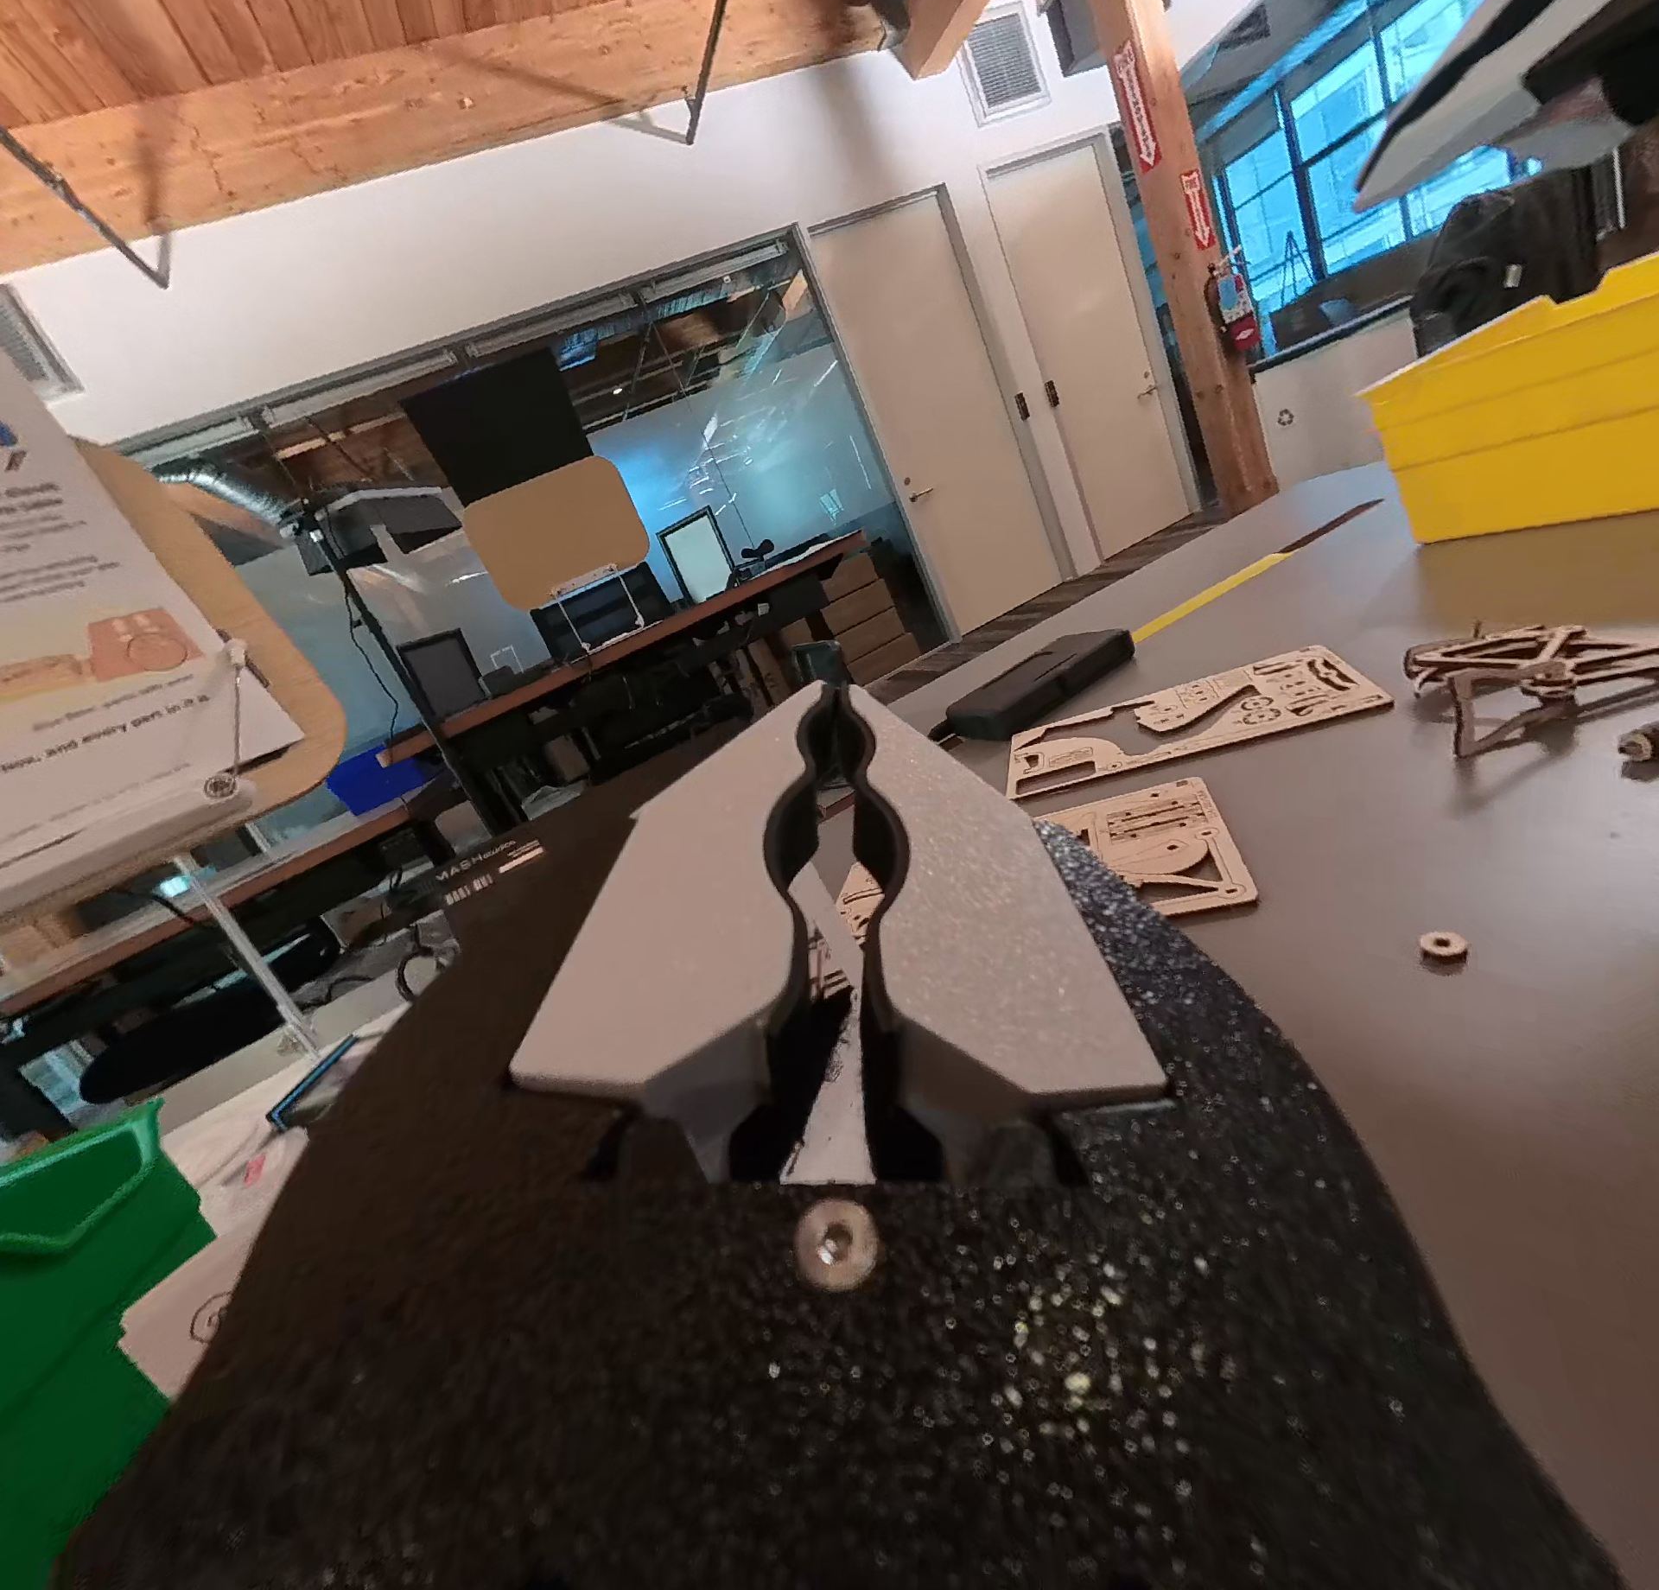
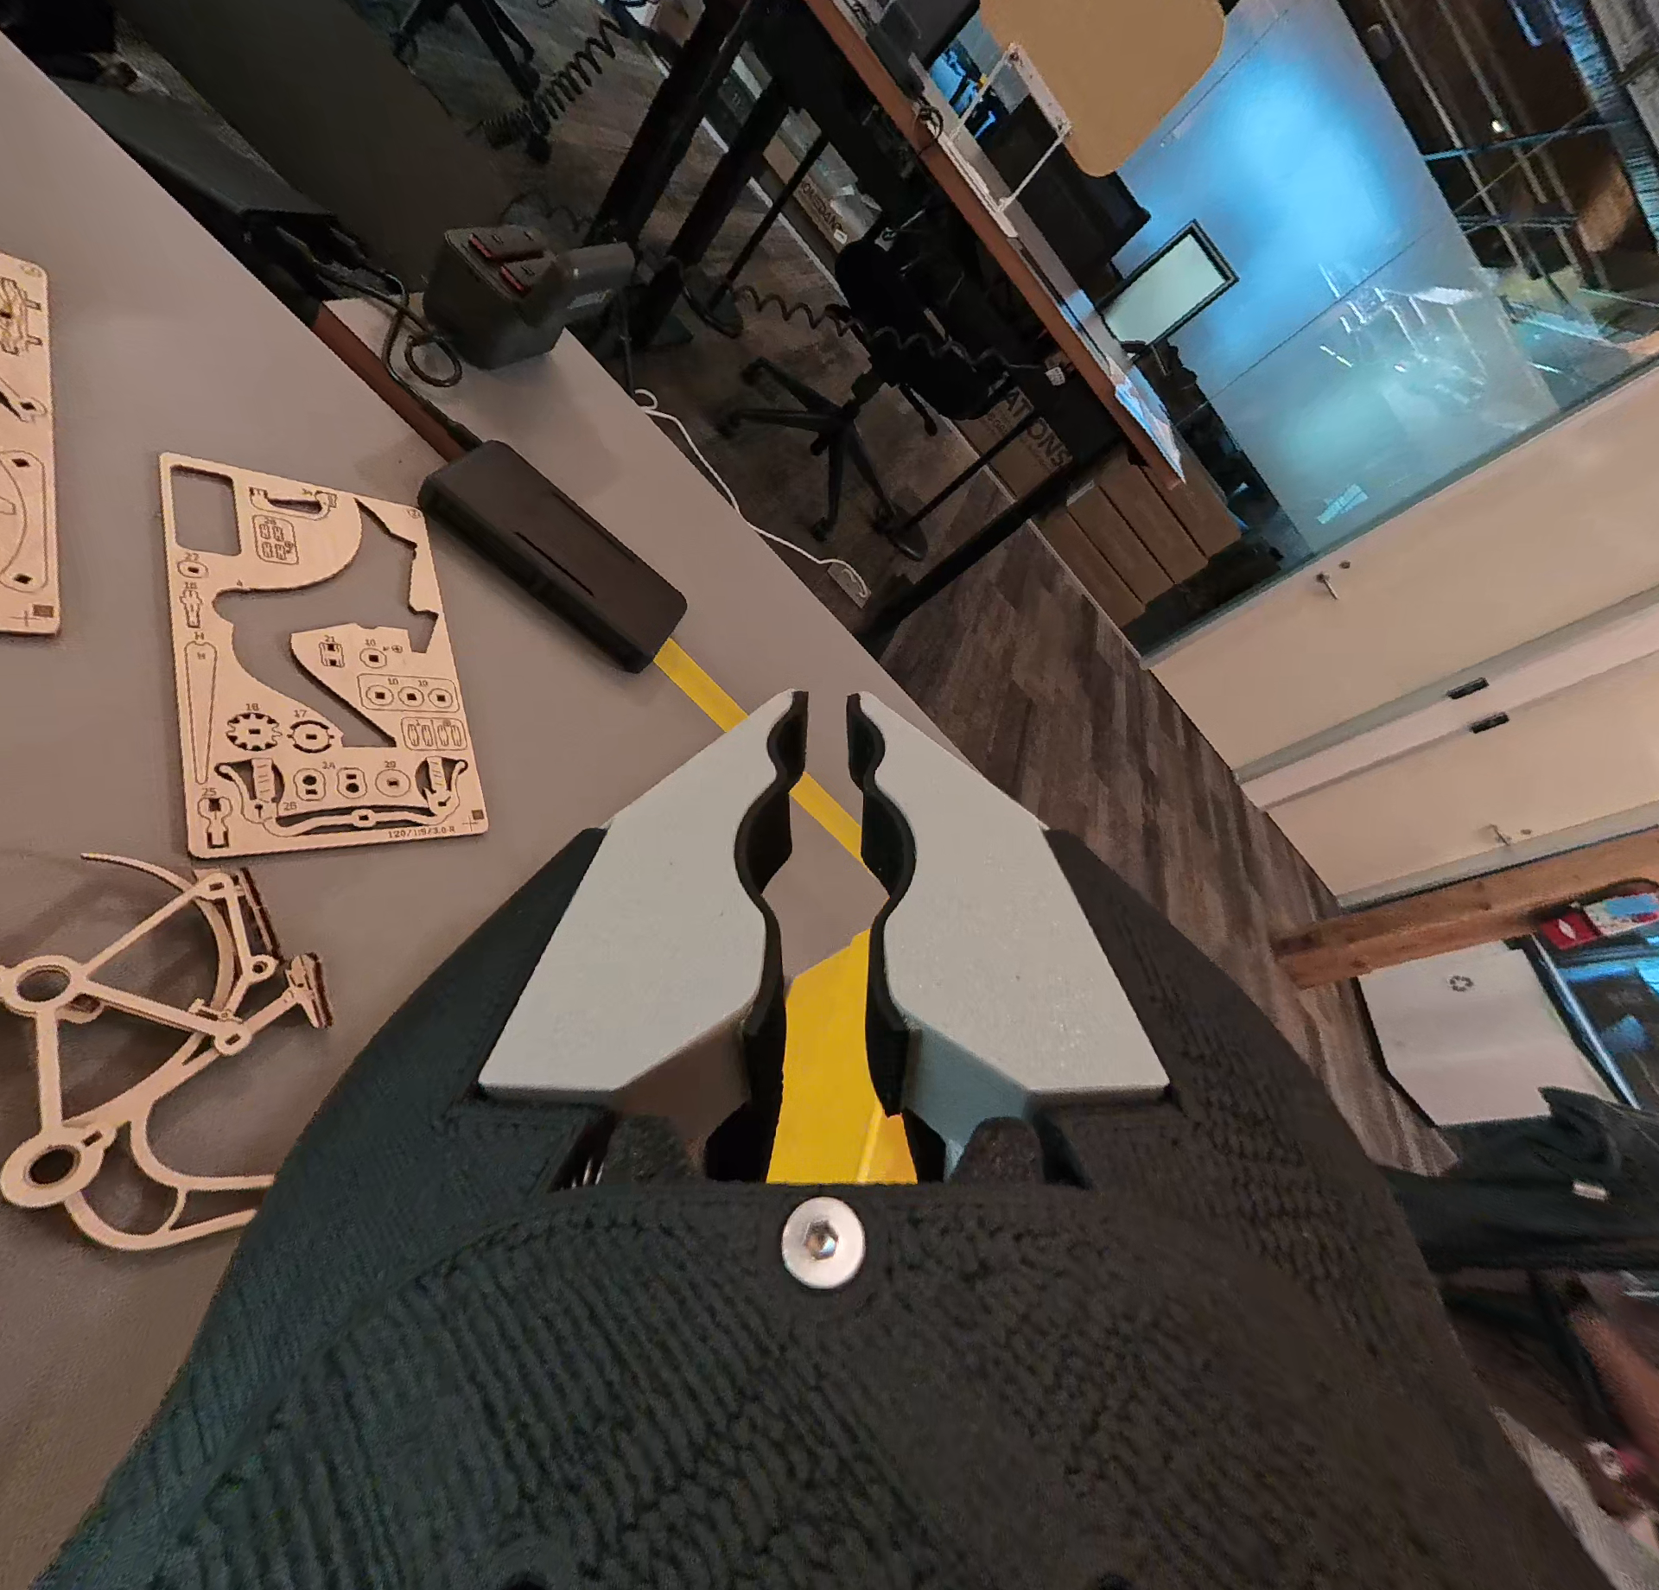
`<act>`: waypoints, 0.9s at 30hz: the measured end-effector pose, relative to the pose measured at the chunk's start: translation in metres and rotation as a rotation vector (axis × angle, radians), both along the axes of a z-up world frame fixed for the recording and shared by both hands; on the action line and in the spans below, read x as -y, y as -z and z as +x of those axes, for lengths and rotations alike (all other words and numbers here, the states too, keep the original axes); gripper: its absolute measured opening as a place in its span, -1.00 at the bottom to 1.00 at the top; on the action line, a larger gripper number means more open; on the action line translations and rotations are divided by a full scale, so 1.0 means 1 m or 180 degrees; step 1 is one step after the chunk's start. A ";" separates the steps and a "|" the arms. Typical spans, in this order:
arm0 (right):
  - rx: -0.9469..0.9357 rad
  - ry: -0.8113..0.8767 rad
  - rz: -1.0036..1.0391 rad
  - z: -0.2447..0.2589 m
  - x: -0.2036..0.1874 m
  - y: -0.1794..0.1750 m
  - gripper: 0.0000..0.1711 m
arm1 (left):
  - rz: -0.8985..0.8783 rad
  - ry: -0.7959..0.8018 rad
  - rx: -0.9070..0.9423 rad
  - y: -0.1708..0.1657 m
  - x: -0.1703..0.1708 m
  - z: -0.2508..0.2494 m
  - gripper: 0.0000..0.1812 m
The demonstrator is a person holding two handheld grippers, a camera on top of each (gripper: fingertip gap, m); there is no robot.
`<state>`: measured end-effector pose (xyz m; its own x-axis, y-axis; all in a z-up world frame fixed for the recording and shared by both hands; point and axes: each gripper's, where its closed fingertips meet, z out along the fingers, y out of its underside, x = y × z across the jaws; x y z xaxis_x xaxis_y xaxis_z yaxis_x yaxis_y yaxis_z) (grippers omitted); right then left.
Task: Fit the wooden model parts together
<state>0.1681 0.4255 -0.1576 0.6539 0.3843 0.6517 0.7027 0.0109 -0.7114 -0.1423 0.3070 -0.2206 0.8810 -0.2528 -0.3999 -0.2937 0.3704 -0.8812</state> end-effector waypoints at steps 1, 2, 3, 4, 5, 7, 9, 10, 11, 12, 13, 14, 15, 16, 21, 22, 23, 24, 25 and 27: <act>-0.0029 -0.0019 -0.0009 -0.001 0.000 0.000 -0.92 | -0.0015 -0.0004 0.0061 0.000 -0.001 -0.002 -1.00; -0.0052 -0.0031 -0.0014 -0.002 0.001 0.000 -0.91 | -0.0030 -0.0012 0.0109 -0.001 -0.001 -0.005 -1.00; -0.0066 -0.0039 -0.0019 -0.003 0.001 0.000 -0.91 | -0.0043 -0.0024 0.0142 -0.001 -0.002 -0.007 -1.00; -0.0069 -0.0047 -0.0023 -0.004 0.001 0.000 -0.91 | -0.0055 -0.0033 0.0162 0.000 -0.002 -0.008 -1.00; -0.0063 -0.0051 -0.0028 -0.004 0.001 0.001 -0.91 | -0.0062 -0.0037 0.0172 0.000 -0.003 -0.008 -1.00; -0.0043 -0.0046 -0.0039 -0.004 0.000 0.003 -0.91 | -0.0059 -0.0036 0.0163 0.000 -0.003 -0.008 -1.00; -0.0029 -0.0048 -0.0054 -0.004 -0.001 0.004 -0.91 | -0.0056 -0.0031 0.0130 0.000 -0.002 -0.006 -1.00; -0.0023 -0.0051 -0.0059 -0.005 -0.001 0.005 -0.91 | -0.0056 -0.0027 0.0113 0.001 -0.002 -0.005 -1.00; -0.0016 -0.0054 -0.0063 -0.005 -0.001 0.005 -0.91 | -0.0057 -0.0023 0.0098 0.001 -0.002 -0.004 -1.00; -0.0009 -0.0059 -0.0065 -0.006 -0.001 0.006 -0.91 | -0.0054 -0.0020 0.0087 0.001 -0.002 -0.004 -1.00; -0.0001 -0.0066 -0.0067 -0.006 -0.001 0.006 -0.91 | -0.0053 -0.0016 0.0078 0.001 -0.002 -0.003 -1.00; 0.0008 -0.0072 -0.0071 -0.007 -0.001 0.007 -0.91 | -0.0055 -0.0014 0.0075 0.001 -0.002 -0.003 -1.00; 0.0016 -0.0078 -0.0076 -0.008 0.000 0.008 -0.91 | -0.0058 -0.0012 0.0074 0.002 -0.002 -0.003 -1.00; 0.0027 -0.0085 -0.0082 -0.009 0.000 0.008 -0.91 | -0.0063 -0.0009 0.0080 0.002 -0.002 -0.003 -1.00; 0.0041 -0.0114 -0.0120 -0.013 -0.001 0.013 -0.91 | -0.0103 0.0002 0.0123 0.003 -0.002 -0.003 -1.00; 0.0024 -0.0121 -0.0131 -0.014 -0.001 0.013 -0.91 | -0.0102 0.0003 0.0125 0.002 -0.002 -0.003 -1.00; 0.0005 -0.0129 -0.0142 -0.015 -0.001 0.013 -0.91 | -0.0103 0.0004 0.0124 0.003 -0.002 -0.003 -1.00; -0.0009 -0.0135 -0.0151 -0.015 -0.001 0.014 -0.90 | -0.0107 0.0006 0.0122 0.003 -0.003 -0.003 -1.00; -0.0017 -0.0138 -0.0158 -0.016 -0.001 0.014 -0.90 | -0.0109 0.0008 0.0118 0.003 -0.003 -0.003 -1.00; -0.0020 -0.0139 -0.0162 -0.016 -0.001 0.014 -0.90 | -0.0112 0.0011 0.0111 0.003 -0.003 -0.002 -1.00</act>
